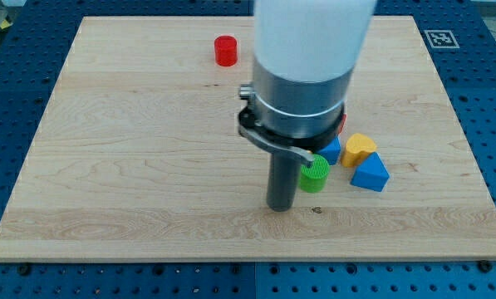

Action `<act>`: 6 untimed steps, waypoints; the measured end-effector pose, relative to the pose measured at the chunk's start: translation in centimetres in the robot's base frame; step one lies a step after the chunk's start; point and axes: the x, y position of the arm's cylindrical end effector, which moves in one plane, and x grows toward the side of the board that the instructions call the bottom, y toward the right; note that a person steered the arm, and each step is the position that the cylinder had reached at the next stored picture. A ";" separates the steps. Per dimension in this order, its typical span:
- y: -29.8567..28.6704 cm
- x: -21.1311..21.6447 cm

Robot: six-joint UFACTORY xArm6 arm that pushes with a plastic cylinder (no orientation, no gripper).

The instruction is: Push the green circle towards group of blocks

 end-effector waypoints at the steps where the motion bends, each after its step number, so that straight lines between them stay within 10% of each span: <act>1: 0.3 0.0; 6: 2.6 0.0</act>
